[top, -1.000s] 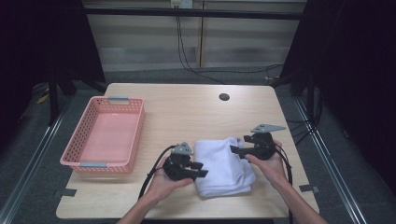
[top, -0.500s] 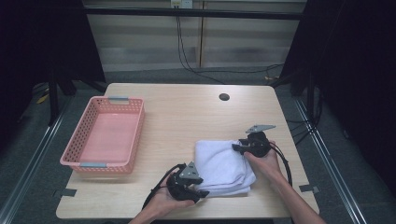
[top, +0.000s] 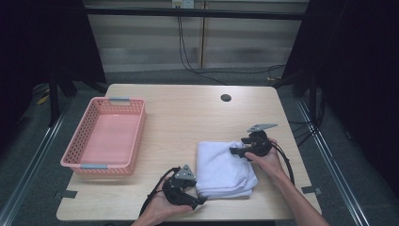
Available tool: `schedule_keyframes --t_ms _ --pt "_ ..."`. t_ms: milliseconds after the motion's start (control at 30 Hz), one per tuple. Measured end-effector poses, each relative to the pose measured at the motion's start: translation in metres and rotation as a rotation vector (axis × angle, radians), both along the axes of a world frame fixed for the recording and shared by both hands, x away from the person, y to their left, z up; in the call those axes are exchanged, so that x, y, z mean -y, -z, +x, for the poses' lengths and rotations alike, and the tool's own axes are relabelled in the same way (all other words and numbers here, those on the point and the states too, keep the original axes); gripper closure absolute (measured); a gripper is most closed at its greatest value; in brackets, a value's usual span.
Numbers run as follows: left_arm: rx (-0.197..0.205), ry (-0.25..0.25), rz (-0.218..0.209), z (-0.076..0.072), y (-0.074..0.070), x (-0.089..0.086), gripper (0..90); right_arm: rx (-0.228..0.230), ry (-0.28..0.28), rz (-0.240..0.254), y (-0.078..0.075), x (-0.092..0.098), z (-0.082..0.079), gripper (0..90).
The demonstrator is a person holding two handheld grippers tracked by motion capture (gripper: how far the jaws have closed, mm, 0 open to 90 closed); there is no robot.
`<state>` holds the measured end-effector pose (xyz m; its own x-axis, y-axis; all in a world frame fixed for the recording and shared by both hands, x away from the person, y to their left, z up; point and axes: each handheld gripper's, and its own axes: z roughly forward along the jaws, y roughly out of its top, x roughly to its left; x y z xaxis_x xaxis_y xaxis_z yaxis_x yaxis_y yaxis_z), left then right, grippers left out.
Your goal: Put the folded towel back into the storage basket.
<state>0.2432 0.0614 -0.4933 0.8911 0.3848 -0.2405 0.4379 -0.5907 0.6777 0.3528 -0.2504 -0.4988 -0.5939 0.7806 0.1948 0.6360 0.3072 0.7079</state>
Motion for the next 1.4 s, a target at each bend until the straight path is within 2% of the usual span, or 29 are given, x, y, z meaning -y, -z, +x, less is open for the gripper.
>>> schedule_keyframes --t_ms 33,133,200,233,300,333,367,400,433,600,700,767,800,967,1000,1100,1167,1233,1300,1333,1400 --pt "0.007 0.005 0.016 0.001 0.000 0.002 27.7 0.001 0.000 -0.010 0.001 -0.001 0.001 18.3" --pt "0.012 0.003 0.024 0.004 0.002 0.005 29.3 -0.006 0.011 -0.039 0.003 -0.001 0.002 14.7" --pt "0.026 -0.001 0.017 0.004 0.003 0.007 31.6 -0.016 0.004 -0.038 0.005 -0.002 0.002 14.9" --pt "0.038 -0.008 0.028 0.004 0.002 0.008 33.5 -0.016 -0.001 -0.028 0.007 -0.002 0.003 14.7" --pt "0.052 -0.018 0.035 0.005 0.002 0.007 41.1 -0.022 -0.010 -0.019 0.007 -0.001 0.004 14.7" --pt "0.049 -0.031 0.028 0.005 0.002 0.006 44.6 -0.022 -0.011 -0.017 0.007 -0.001 0.005 14.6" --pt "0.039 -0.031 0.026 0.008 0.002 0.005 50.9 -0.021 -0.015 -0.016 0.007 -0.001 0.005 14.7" --pt "0.029 -0.027 0.019 0.009 0.002 0.003 53.4 -0.022 -0.018 -0.019 0.007 -0.001 0.005 15.2" --pt "0.032 -0.026 0.025 0.010 0.002 0.002 57.6 -0.027 -0.018 -0.017 0.006 -0.001 0.005 15.5" --pt "0.022 -0.046 0.021 0.017 0.001 -0.014 64.0 -0.043 -0.044 -0.010 0.005 0.000 0.000 18.0" --pt "0.013 -0.049 0.035 0.020 -0.001 -0.028 63.6 -0.043 -0.073 -0.040 0.004 -0.004 -0.004 18.2" --pt "-0.001 -0.056 0.016 0.021 0.001 -0.030 62.3 -0.039 -0.079 -0.053 0.003 -0.008 -0.008 23.0" --pt "-0.008 -0.054 0.016 0.021 0.000 -0.030 60.4 -0.037 -0.087 -0.049 0.003 -0.009 -0.009 26.3" --pt "-0.005 -0.048 0.025 0.018 0.001 -0.025 42.7 -0.031 -0.093 -0.050 0.003 -0.008 -0.010 29.5" --pt "-0.003 -0.051 0.025 0.018 0.001 -0.025 42.7 -0.033 -0.118 -0.031 0.002 -0.008 -0.012 37.4" --pt "0.009 -0.056 0.031 0.018 0.001 -0.021 43.0 -0.034 -0.113 -0.030 0.003 -0.008 -0.012 37.4" --pt "0.000 -0.052 0.034 0.018 0.000 -0.022 43.5 -0.045 -0.101 -0.029 0.000 -0.008 -0.012 35.7" --pt "0.003 -0.048 0.031 0.019 0.001 -0.023 43.4 -0.041 -0.098 -0.029 -0.003 -0.006 -0.013 28.1" --pt "-0.006 -0.050 0.026 0.020 0.001 -0.023 42.4 -0.017 -0.097 -0.021 -0.008 -0.003 -0.014 23.6" --pt "-0.005 -0.049 0.028 0.020 0.001 -0.022 42.0 -0.019 -0.102 0.005 -0.010 -0.002 -0.014 21.8" --pt "0.008 -0.052 0.031 0.018 0.001 -0.021 41.2 -0.031 -0.093 -0.022 -0.008 -0.004 -0.016 19.7"
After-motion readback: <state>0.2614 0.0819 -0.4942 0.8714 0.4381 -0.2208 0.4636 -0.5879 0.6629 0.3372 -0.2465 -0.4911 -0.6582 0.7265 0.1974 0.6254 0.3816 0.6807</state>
